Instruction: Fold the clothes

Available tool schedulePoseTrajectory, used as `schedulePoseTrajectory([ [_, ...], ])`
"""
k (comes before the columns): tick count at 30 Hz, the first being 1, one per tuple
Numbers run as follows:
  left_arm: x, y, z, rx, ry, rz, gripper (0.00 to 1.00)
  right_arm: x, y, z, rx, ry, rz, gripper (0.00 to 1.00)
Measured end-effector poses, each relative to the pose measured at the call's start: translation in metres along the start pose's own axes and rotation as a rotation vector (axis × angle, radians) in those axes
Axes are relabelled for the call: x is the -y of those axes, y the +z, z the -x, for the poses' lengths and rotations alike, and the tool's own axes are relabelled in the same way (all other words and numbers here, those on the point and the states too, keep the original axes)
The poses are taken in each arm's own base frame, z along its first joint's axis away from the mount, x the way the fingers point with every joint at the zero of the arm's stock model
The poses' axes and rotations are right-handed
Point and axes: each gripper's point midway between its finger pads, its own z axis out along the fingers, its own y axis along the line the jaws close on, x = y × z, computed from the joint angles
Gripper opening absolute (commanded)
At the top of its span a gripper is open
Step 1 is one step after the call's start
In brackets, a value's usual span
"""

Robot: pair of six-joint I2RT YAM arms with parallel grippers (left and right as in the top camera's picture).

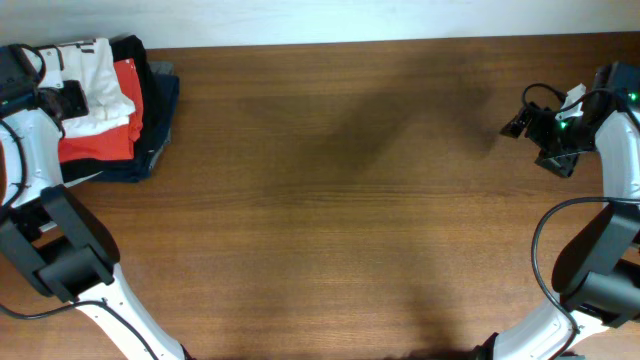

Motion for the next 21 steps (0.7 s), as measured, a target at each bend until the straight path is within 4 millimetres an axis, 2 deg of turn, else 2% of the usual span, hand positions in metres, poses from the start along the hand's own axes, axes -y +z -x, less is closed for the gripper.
schedulePoseTrajectory([
  [1, -0.001, 0.0, 0.0, -0.001, 0.0, 0.004, 0.99, 0.0, 0.0, 0.0, 0.0, 0.0, 0.0, 0.98],
  [4, -0.005, -0.002, 0.002, 0.0, -0.006, 0.028, 0.99, 0.0, 0.0, 0.0, 0.0, 0.0, 0.0, 0.98],
  [6, -0.022, -0.014, 0.02, 0.032, -0.048, 0.102, 0.99, 0.0, 0.0, 0.0, 0.0, 0.0, 0.0, 0.98],
  [7, -0.031, -0.033, 0.04, 0.083, -0.083, 0.139, 0.96, 0.0, 0.0, 0.0, 0.0, 0.0, 0.0, 0.98],
  [8, -0.035, -0.067, 0.067, 0.163, -0.125, 0.15, 0.05, 0.0, 0.0, 0.0, 0.0, 0.001, 0.0, 0.98],
  [9, -0.036, -0.111, 0.097, 0.26, -0.156, 0.145, 0.01, 0.0, 0.0, 0.0, 0.0, 0.001, 0.0, 0.98],
  [10, -0.029, -0.145, 0.108, 0.288, -0.176, 0.106, 0.01, 0.0, 0.0, 0.0, 0.0, 0.0, 0.0, 0.98],
  [11, -0.023, -0.159, 0.106, 0.276, -0.187, 0.08, 0.01, 0.0, 0.0, 0.0, 0.001, 0.0, 0.0, 0.98],
  [12, -0.019, -0.159, 0.099, 0.244, -0.196, 0.062, 0.01, 0.0, 0.0, 0.0, 0.0, 0.0, 0.0, 0.98],
  [14, -0.014, -0.125, 0.067, 0.128, -0.236, 0.031, 0.01, 0.0, 0.0, 0.0, 0.0, 0.0, 0.0, 0.98],
  [16, -0.017, -0.069, 0.022, -0.017, -0.311, -0.004, 0.01, 0.0, 0.0, 0.0, 0.0, 0.0, 0.0, 0.98],
  [17, -0.018, -0.039, -0.009, -0.106, -0.336, -0.019, 0.01, 0.0, 0.0, 0.0, 0.0, -0.001, 0.0, 0.98],
  [19, -0.016, 0.001, -0.053, -0.23, -0.363, -0.034, 0.01, 0.0, 0.0, 0.0, 0.0, 0.0, 0.0, 0.98],
  [20, -0.017, 0.012, -0.067, -0.262, -0.371, -0.035, 0.01, 0.0, 0.0, 0.0, 0.0, 0.0, 0.0, 0.98],
  [21, -0.018, 0.015, -0.07, -0.269, -0.376, -0.039, 0.01, 0.0, 0.0, 0.0, 0.0, 0.0, 0.0, 0.98],
])
